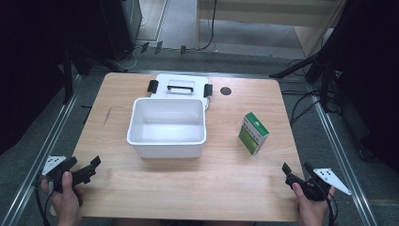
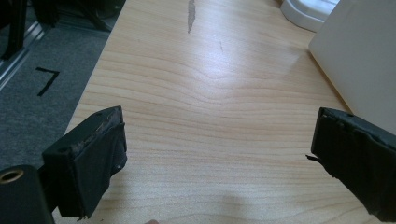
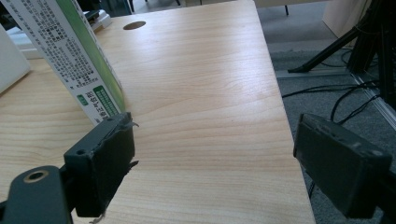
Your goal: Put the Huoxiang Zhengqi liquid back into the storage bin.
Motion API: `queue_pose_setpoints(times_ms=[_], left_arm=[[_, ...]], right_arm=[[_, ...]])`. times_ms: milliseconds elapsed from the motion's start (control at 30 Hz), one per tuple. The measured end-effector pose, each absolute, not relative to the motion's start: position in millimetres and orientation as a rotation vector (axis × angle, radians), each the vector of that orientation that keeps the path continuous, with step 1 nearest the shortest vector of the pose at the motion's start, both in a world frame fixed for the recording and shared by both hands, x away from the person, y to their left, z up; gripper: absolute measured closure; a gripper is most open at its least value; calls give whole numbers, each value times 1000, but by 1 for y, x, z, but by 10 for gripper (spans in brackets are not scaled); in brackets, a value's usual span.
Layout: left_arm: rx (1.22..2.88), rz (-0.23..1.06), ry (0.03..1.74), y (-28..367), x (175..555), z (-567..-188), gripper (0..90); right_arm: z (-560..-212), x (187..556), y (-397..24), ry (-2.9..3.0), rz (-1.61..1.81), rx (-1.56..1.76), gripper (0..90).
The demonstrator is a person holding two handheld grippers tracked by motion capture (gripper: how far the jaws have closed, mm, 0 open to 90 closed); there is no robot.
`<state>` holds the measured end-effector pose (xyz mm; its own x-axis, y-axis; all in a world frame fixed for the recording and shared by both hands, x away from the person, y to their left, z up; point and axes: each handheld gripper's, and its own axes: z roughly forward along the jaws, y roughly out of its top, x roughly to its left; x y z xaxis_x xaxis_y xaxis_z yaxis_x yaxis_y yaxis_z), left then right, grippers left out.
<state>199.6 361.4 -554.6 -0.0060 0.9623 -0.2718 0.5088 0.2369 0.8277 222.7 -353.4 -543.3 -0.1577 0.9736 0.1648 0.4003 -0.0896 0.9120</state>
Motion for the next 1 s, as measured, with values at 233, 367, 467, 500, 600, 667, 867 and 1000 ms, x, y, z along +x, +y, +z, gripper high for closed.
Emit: queue_pose_setpoints(times_ms=[233, 367, 467, 500, 600, 667, 867, 1000], left_arm=[[1388, 655, 1647, 361, 200, -555, 41], [1389, 656, 1648, 361, 200, -555, 40], [1383, 650, 1648, 362, 200, -555, 40], [1384, 649, 1648, 362, 200, -555, 41], [1382, 647, 1649, 362, 200, -555, 41], [1382, 646, 1650, 362, 200, -555, 41], [1387, 650, 1654, 362, 200, -555, 41], [1388, 649, 1655, 362, 201, -555, 41]], right_arm=[[-543, 223, -352, 1597, 1212, 1510, 135], [-542, 224, -352, 1630, 1214, 1521, 138], [-542, 226, -353, 1645, 1204, 1531, 139], [-542, 227, -352, 1657, 1196, 1527, 141], [-541, 230, -346, 1721, 1141, 1515, 150], [-541, 233, -341, 1781, 1085, 1504, 159], [-534, 240, -330, 1887, 1013, 1495, 166], [-522, 244, -326, 1955, 987, 1465, 166]])
